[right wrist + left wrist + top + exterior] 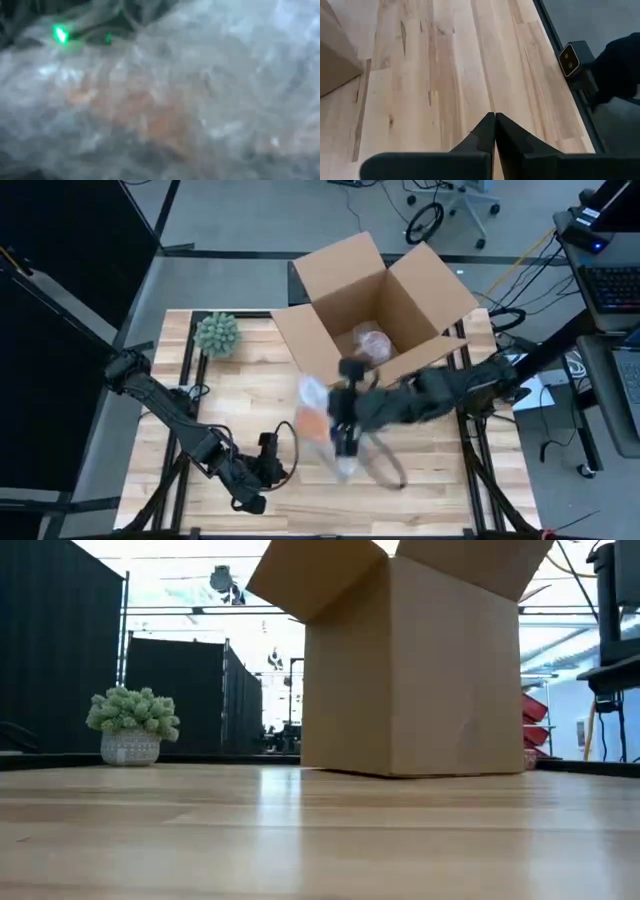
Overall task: Wrap mug
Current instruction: Put the wrapped orange mug into the cardboard box
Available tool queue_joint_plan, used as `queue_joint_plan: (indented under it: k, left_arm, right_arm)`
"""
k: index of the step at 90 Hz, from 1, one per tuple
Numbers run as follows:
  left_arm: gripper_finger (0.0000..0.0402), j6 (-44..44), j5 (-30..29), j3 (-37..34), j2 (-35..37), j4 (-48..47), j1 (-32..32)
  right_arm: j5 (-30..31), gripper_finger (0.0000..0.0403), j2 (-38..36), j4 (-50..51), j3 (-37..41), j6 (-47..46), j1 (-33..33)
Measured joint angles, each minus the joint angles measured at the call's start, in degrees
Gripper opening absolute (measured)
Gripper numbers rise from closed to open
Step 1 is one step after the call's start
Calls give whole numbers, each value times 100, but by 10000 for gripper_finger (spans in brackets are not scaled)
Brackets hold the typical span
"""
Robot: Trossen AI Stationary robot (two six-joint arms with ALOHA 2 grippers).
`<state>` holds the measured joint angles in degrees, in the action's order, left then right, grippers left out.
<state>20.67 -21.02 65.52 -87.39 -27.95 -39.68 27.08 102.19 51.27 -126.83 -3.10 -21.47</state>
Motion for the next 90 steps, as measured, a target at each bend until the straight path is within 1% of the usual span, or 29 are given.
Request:
queue_joint_plan:
  k: [16, 24, 36, 45, 51, 57, 66, 71, 76, 82, 90]
  left_arm:
    - [0, -9, 0, 0, 0, 0, 14]
    - [0, -84, -5, 0, -2, -2, 55]
    - [0, -313, -89, 0, -2, -5, 173]
    - [0, -350, -170, 0, -2, -2, 298]
    - [0, -344, -176, 0, -2, -4, 388]
    - [0, -321, -179, 0, -2, -1, 480]
    - [0, -352, -180, 0, -2, -4, 585]
    - [0, -454, -186, 0, -2, -1, 651]
    - [0, -531, -186, 0, -2, -2, 715]
    - [0, -633, -186, 0, -2, -4, 810]
    - [0, -724, -184, 0, -2, -4, 930]
  right_arm:
    - [17, 31, -606, -611, -29, 715, 403]
    - [301, 31, -718, -837, -15, 1114, 750]
    - [499, 31, -872, -1442, -21, 1840, 1485]
    - [500, 31, -881, -1513, -30, 2314, 2214]
    - [503, 31, -813, -1274, -26, 2455, 2765]
    - [491, 31, -740, -774, -17, 2435, 3309]
    - [396, 31, -622, 208, -19, 2038, 4047]
    - [245, 31, -527, 892, -12, 1803, 4384]
    - [8, 31, -432, 1404, 83, 1603, 4619]
    - [-341, 31, -366, 1832, 302, 1451, 4745]
    - [-634, 31, -372, 1925, 780, 1415, 4773]
